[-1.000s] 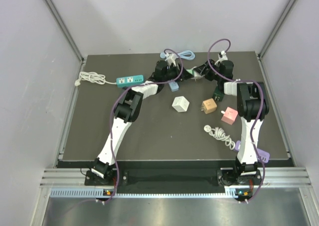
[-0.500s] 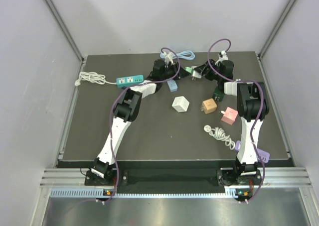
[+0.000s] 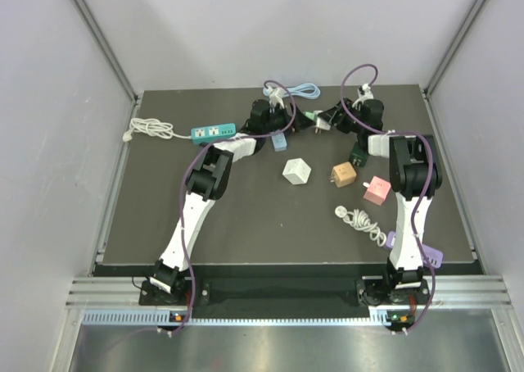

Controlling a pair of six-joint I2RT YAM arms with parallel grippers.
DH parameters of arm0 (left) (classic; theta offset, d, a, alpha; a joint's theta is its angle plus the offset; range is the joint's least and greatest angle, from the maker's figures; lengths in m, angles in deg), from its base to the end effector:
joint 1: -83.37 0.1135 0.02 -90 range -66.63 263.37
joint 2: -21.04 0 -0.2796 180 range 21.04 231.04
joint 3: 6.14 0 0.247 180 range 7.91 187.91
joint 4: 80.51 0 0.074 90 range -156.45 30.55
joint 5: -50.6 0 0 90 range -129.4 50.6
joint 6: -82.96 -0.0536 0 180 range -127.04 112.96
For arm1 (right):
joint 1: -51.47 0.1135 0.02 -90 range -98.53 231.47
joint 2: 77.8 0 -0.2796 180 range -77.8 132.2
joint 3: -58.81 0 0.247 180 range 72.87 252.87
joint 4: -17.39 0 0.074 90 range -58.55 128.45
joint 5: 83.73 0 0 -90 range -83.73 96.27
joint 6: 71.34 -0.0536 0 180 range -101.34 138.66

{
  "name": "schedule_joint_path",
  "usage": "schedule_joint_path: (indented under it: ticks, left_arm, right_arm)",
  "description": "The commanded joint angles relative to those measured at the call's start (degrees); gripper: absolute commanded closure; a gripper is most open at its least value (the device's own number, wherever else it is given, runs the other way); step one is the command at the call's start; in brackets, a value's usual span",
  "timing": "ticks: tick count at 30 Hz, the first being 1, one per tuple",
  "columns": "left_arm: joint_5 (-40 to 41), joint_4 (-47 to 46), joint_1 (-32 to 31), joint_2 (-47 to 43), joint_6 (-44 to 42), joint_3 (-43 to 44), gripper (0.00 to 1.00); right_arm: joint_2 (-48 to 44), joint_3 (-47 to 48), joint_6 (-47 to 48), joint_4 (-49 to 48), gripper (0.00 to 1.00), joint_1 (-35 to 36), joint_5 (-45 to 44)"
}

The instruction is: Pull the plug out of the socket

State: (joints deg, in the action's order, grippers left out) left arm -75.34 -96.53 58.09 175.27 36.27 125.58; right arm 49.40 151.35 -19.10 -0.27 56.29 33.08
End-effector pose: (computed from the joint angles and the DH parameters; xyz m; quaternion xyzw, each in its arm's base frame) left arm 0.5441 -0.2918 0.1272 0.0917 0.7330 -0.5471 0.3937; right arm 0.5049 0.0668 0.1601 0.0895 0.7890 0.3837 0.4715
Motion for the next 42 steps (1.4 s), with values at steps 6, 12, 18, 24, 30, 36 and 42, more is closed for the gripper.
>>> schedule_joint_path:
  ticks: [6,12,18,24,30,36,42]
  left_arm:
    - [-0.09,-0.41,0.84,-1.40,-2.79,4.85,0.32]
    - [-0.62,-3.92,0.76,-1.04,-1.57,5.38,0.48]
    - [-2.11,-4.02,0.67,-0.77,0.11,5.56,0.92]
    - [-2.03,-5.86,0.58,-3.85,0.03,0.29,1.00]
    - [-2.99,-5.60,0.58,-7.54,-3.75,-4.72,1.00]
    - [-2.82,-6.47,0.58,-9.21,-5.69,-7.54,1.00]
    - [-6.06,-12.35,0.58,-3.69,2.97,-1.93,1.00]
  right_arm:
    - [1.12,2.91,-0.30,-2.20,1.00,0.19,2.28]
    - [1.30,3.35,0.32,-1.32,1.00,0.37,2.64]
    - [0.60,3.09,1.46,-0.36,1.00,0.54,1.15]
    - [-0.81,3.52,4.97,3.86,1.00,0.81,-3.68]
    - [-2.13,2.56,5.85,6.23,1.00,0.81,-9.12]
    - [-5.46,0.01,6.55,8.52,1.00,0.80,-17.39]
    - [-7.49,-0.69,10.60,8.01,1.00,2.21,-20.31]
